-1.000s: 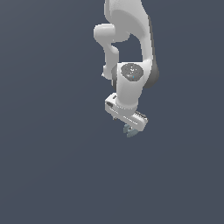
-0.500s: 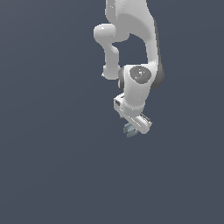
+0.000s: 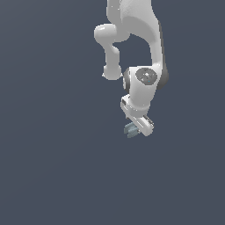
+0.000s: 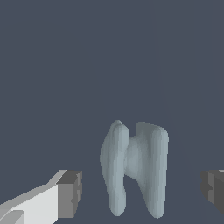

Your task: Pick up the object and move it to a goal position.

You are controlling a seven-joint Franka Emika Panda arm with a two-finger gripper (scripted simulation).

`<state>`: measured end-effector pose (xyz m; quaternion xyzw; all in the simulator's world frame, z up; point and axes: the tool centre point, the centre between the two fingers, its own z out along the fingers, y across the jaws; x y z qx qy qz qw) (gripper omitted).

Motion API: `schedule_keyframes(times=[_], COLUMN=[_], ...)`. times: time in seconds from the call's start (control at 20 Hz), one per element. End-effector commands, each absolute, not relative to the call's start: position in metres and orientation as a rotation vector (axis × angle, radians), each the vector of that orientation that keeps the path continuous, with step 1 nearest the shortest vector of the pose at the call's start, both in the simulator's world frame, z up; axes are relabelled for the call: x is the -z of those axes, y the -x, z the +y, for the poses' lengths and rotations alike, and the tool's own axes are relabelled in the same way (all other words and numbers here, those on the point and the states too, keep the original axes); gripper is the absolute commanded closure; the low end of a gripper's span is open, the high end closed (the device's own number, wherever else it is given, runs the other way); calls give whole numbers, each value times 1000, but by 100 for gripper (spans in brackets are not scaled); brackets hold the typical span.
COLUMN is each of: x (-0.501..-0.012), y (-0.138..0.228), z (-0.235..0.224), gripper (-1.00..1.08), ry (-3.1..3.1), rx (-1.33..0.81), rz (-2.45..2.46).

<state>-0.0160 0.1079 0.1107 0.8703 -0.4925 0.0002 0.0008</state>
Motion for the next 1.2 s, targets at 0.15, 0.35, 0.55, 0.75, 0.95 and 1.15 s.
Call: schedule_keyframes(times=[0.15, 0.35, 0.55, 0.75, 0.95, 1.15], x=[-108, -108, -105, -89, -69, -59], y=[18, 18, 18, 18, 19, 18], z=[114, 115, 115, 114, 114, 115], gripper=[-92, -92, -92, -92, -92, -92], ry=[-2697, -2689, -2692, -2691, -2689, -2689], rx=[0, 0, 0, 0, 0, 0], rz=[-1611, -1624, -1618, -1621, -1624, -1625])
